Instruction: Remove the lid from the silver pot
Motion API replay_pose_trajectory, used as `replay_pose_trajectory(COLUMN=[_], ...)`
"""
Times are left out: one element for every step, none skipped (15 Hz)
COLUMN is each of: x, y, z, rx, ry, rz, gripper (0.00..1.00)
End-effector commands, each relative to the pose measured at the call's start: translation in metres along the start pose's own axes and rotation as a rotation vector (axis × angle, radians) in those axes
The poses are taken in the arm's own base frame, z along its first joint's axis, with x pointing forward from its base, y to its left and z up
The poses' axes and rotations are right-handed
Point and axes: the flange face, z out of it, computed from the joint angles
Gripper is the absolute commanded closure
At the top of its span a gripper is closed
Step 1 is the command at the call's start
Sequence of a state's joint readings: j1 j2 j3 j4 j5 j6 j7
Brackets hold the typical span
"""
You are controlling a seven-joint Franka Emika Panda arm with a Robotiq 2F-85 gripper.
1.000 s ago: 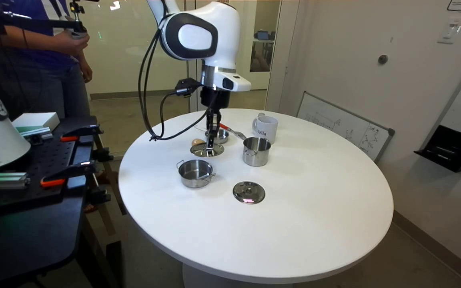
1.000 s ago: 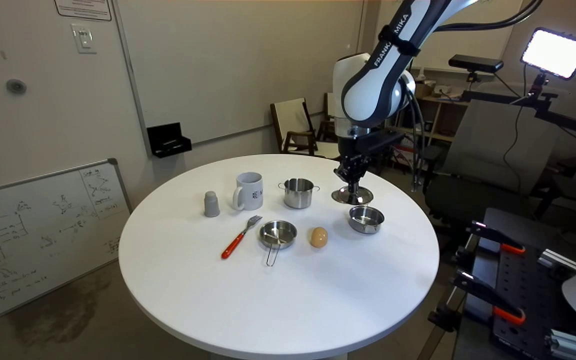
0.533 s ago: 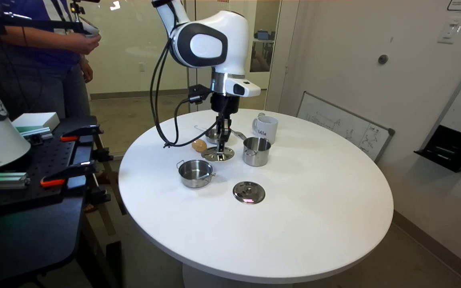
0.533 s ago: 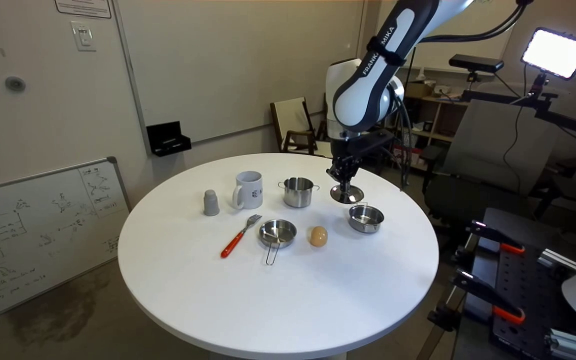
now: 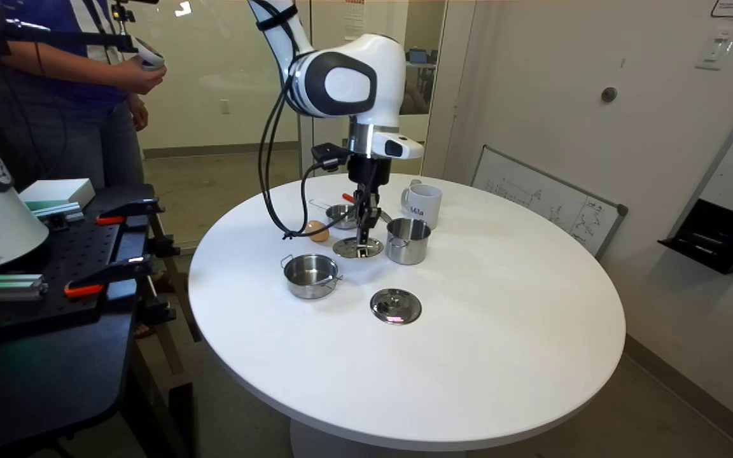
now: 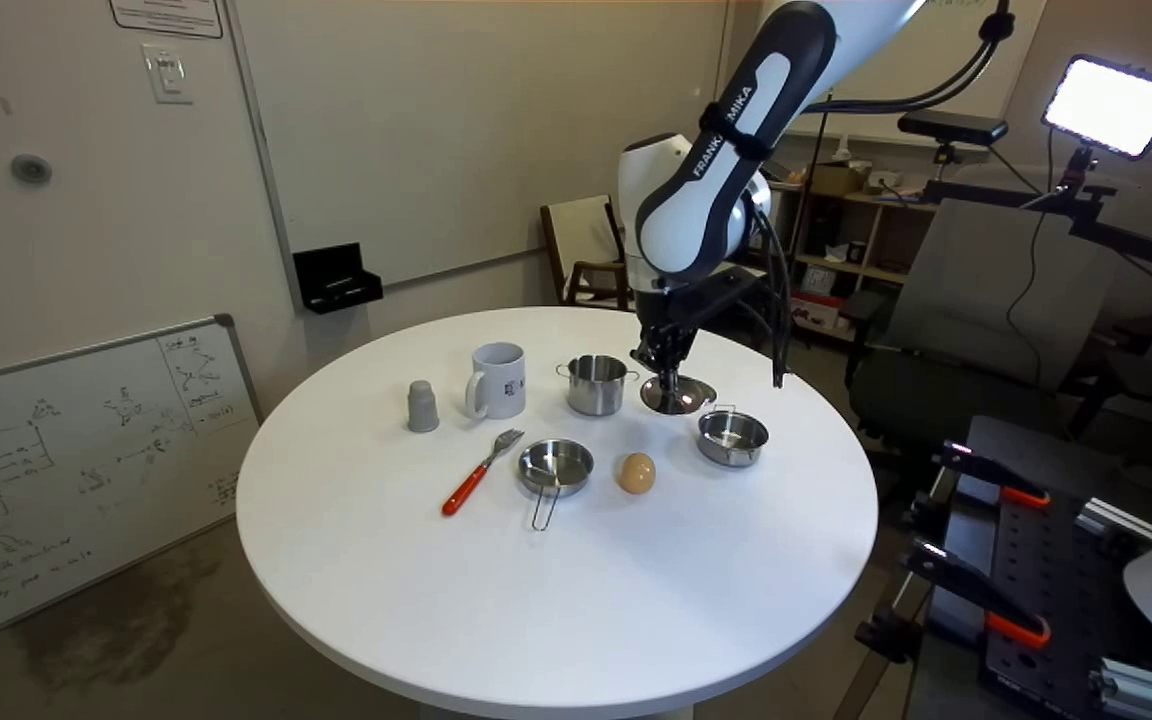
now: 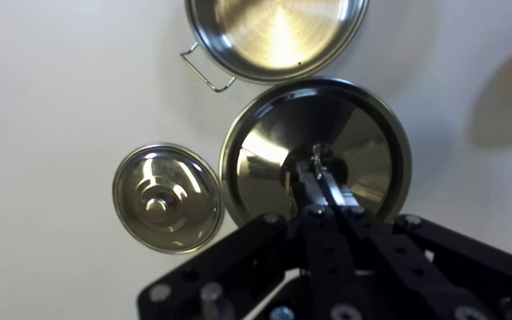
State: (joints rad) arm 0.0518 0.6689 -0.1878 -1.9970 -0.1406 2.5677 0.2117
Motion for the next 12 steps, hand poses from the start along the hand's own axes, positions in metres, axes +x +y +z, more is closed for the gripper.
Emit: replay_pose_trajectory(x=[0.015,0.015,0.018,0.018,0.017,0.017,0.014,0.014,0.013,0.011,0.010,0.010], y=[-0.021,-0.027,-0.031,-0.036,-0.040,-0.044,-0.047,-0.048,-0.049,-0.049,-0.048,-0.046], z=[0.008,0.012,0.014,0.016,0.018,0.021,0.024,0.028,0.031,0.034,0.037,0.039], rx=[-0.012,-0.007,0.000,0.008,0.017,0.031,0.041,0.058,0.073,0.084,0.093,0.098], ry=[-0.014,-0.020,-0.026,-0.033,-0.039,-0.052,-0.063,-0.077,-0.088,-0.098,-0.107,-0.113], rz=[-0.020,-0.027,-0.031,-0.036,-0.040,-0.041,-0.041,-0.036,-0.029,-0.018,-0.010,0.001], gripper=[1.00,1.00,1.00,1.00,1.00,1.00,1.00,1.00,1.00,1.00,1.00,0.73])
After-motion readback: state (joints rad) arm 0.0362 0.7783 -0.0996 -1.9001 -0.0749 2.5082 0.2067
